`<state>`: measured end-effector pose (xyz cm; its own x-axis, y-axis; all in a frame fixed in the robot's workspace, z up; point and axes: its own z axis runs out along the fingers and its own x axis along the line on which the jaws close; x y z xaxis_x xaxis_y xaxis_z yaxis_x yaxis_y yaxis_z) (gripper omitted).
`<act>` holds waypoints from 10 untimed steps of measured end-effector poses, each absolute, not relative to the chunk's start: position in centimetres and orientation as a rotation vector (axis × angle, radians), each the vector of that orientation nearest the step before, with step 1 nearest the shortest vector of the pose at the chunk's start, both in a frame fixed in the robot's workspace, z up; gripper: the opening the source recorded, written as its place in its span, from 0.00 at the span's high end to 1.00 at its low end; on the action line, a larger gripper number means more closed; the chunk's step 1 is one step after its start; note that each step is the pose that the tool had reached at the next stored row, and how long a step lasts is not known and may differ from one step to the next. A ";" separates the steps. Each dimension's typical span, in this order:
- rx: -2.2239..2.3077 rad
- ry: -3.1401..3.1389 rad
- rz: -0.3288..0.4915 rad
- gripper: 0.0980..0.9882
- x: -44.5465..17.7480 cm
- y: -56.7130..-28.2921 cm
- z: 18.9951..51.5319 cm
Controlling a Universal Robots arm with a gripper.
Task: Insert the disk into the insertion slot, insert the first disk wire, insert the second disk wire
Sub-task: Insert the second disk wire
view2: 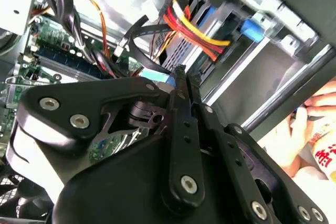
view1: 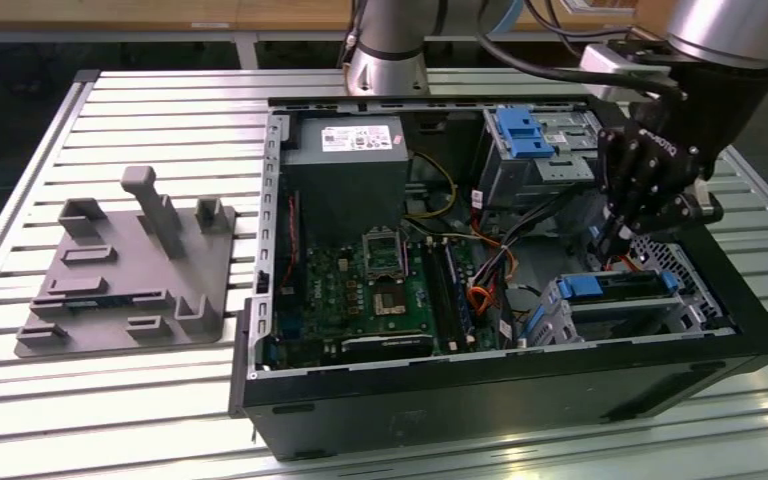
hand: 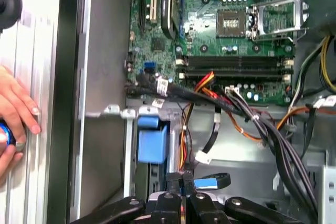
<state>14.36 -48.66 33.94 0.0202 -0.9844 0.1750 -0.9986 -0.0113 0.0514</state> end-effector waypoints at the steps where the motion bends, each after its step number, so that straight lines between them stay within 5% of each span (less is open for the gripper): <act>1: 2.121 -2.087 0.129 0.95 14.7 -48.7 33.9; 10: 2.108 -2.097 0.108 0.95 15.2 -49.3 33.9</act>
<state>15.18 -49.25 33.94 0.0108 -0.9858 0.1674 -0.9978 0.0003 0.0665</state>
